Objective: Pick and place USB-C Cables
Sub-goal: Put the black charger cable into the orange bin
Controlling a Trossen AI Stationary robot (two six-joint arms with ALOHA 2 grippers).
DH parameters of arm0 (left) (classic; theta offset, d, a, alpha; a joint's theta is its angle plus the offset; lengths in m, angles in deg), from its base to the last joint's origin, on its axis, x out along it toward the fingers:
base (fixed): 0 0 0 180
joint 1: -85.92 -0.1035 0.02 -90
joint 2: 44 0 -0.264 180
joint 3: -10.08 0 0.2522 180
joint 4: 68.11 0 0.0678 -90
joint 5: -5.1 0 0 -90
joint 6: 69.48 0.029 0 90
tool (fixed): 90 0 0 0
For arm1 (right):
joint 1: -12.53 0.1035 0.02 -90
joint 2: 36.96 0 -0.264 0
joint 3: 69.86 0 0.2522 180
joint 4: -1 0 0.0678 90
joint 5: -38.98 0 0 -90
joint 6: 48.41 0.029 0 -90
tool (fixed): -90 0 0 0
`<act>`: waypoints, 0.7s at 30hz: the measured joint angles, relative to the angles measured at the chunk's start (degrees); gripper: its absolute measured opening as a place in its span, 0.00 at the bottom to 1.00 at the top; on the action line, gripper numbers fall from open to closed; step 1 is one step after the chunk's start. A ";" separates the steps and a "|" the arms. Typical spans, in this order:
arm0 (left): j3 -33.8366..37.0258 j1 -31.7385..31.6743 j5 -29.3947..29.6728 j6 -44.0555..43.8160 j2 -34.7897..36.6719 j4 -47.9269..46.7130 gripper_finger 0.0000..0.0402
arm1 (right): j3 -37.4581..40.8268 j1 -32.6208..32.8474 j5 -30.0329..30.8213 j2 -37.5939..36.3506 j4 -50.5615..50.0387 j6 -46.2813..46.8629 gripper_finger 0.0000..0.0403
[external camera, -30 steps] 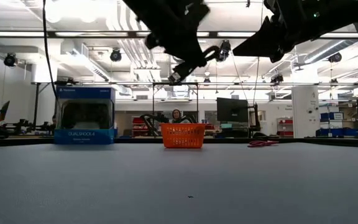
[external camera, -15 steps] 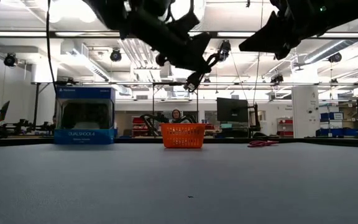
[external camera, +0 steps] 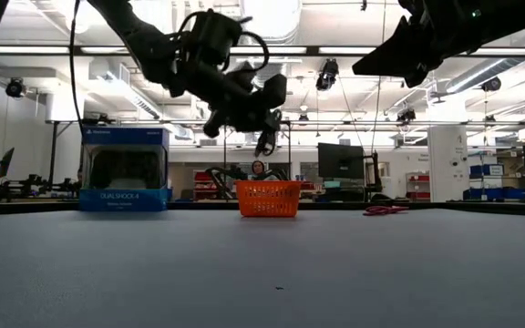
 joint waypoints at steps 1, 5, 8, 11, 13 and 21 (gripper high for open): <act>0.12 -0.03 0.04 -1.42 0.00 -0.80 0.08 | 0.00 0.00 0.00 0.00 0.02 0.00 0.02; 0.12 -0.01 0.32 -6.91 0.00 -5.37 0.08 | 0.00 0.00 0.00 0.04 -0.03 -0.02 0.02; 0.12 -0.03 0.47 -9.43 0.00 -8.35 0.08 | 0.00 0.00 -0.01 0.04 -0.14 -0.09 0.02; 0.16 -0.05 0.58 -11.44 0.00 -11.78 0.08 | 0.00 0.00 0.00 0.04 -0.16 -0.09 0.02; 0.21 -0.03 0.57 -12.39 0.00 -12.47 0.08 | 0.00 0.00 -0.02 0.04 -0.17 -0.11 0.02; 0.21 0.31 0.06 -12.57 0.00 -12.61 0.08 | 0.00 0.00 0.00 0.07 -0.22 -0.09 0.02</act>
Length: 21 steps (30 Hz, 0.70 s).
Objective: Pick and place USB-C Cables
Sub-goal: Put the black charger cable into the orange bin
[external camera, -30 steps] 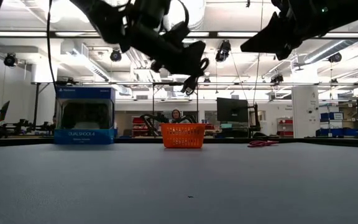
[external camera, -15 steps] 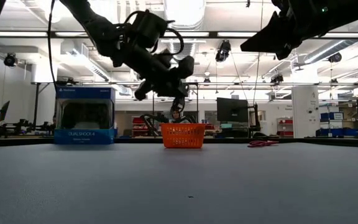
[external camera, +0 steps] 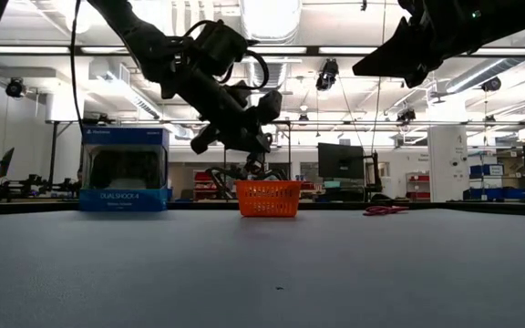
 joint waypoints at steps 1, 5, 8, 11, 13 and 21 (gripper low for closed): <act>0.00 0.01 -0.05 0.00 0.00 -0.01 0.08 | 0.00 0.00 0.00 0.00 0.02 0.00 0.02; 0.38 0.16 -0.06 0.07 0.00 0.28 0.11 | 0.00 0.00 0.00 0.00 0.02 0.00 0.02; 1.03 0.16 -0.08 0.07 0.00 0.44 0.11 | 0.00 0.00 0.00 0.00 0.02 0.00 0.02; 1.92 0.19 -0.08 0.09 0.00 2.79 0.12 | 0.00 0.00 0.00 0.00 0.01 0.00 0.02; 2.39 0.20 -0.10 0.04 0.00 3.43 0.12 | 0.00 0.02 0.00 0.00 0.02 0.02 0.02; 2.51 0.20 -0.12 0.09 0.00 3.50 0.12 | 0.00 0.01 0.00 0.00 -0.02 0.00 0.02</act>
